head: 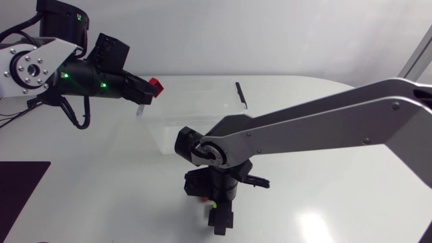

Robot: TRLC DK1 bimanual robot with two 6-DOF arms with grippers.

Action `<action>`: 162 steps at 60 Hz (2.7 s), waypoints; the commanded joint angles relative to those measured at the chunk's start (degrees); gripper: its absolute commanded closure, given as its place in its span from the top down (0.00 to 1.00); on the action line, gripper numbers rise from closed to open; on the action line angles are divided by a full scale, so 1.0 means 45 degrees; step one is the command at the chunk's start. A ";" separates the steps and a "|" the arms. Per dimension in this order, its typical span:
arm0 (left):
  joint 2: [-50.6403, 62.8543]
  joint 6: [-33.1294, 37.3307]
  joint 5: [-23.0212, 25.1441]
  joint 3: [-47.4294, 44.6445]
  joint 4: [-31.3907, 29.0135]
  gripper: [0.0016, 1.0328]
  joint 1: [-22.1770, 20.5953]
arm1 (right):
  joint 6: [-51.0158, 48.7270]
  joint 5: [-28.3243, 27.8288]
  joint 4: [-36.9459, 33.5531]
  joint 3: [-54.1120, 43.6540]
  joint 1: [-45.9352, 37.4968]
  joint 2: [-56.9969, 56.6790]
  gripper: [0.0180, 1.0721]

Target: Place the duplo bricks in the container

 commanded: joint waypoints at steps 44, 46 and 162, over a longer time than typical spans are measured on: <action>0.1029 0.0181 0.0094 0.0843 0.0544 0.24 -0.0355 | -0.0380 -0.0448 0.0092 0.0804 0.0133 -0.0766 0.18; 0.1165 0.0123 0.0075 0.0941 0.0662 0.24 -0.0414 | -0.0341 -0.0487 -0.0142 0.0921 0.0055 -0.1020 0.18; 0.2747 -0.0209 -0.1312 -0.3395 0.0876 0.90 -0.5082 | 0.4386 -0.0780 0.2729 0.3401 -0.5668 -0.4750 0.93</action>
